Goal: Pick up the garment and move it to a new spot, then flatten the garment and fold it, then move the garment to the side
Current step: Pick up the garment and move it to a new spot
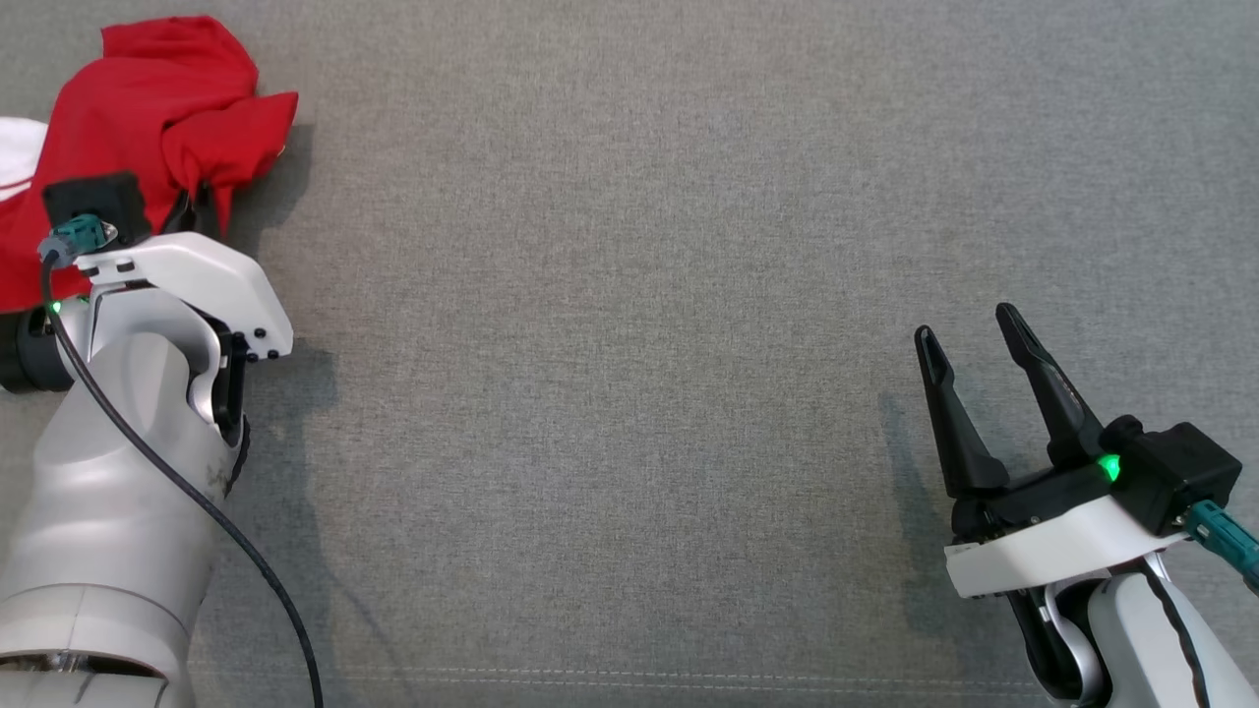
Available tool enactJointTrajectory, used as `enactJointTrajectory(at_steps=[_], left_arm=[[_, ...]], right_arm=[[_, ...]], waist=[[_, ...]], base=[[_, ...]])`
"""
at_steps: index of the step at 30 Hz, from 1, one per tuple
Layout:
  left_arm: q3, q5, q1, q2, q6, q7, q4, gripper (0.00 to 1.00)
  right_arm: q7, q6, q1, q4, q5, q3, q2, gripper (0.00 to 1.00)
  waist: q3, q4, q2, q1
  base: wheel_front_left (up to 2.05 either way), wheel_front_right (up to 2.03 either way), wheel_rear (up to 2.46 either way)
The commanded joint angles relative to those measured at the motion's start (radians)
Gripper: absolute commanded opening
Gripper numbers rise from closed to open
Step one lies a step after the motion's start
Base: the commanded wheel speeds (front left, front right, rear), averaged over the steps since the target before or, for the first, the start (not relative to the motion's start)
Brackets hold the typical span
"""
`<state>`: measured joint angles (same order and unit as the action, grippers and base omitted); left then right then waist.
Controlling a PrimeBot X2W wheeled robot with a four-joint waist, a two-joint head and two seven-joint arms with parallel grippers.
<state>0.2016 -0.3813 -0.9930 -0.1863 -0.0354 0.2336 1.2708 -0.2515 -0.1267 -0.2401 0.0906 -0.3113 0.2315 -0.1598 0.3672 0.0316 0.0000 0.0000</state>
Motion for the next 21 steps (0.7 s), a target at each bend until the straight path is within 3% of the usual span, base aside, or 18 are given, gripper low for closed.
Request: enactJointTrajectory(at_steps=[1, 3, 13, 21], left_arm=[[-0.015, -0.003, -0.023, -0.055, -0.004, 0.017, -0.035, 0.00], [-0.004, 0.011, -0.020, -0.054, 0.011, 0.025, -0.072, 0.00], [-0.010, 0.114, 0.088, -0.037, -0.007, 0.028, -0.455, 0.00], [0.014, 0.178, 0.133, 0.022, 0.028, 0.028, -0.588, 0.00]], right_arm=[[-0.010, -0.004, 0.004, -0.010, 0.002, 0.013, 0.003, 1.00], [-0.010, -0.004, 0.007, -0.004, 0.002, 0.007, 0.008, 1.00], [-0.010, -0.004, 0.031, 0.033, 0.010, 0.024, 0.017, 1.00], [-0.010, -0.004, 0.072, 0.050, -0.004, 0.032, 0.026, 1.00]], waist=[[-0.015, -0.003, 0.0000, 0.0000], [-0.031, -0.005, 0.0000, 0.0000], [-0.138, -0.034, 0.0000, 0.0000], [-0.237, -0.091, 0.0000, 0.0000]], base=[[0.00, 0.00, 0.00], [0.00, 0.00, 0.00], [0.00, 0.00, 0.00], [0.00, 0.00, 0.00]])
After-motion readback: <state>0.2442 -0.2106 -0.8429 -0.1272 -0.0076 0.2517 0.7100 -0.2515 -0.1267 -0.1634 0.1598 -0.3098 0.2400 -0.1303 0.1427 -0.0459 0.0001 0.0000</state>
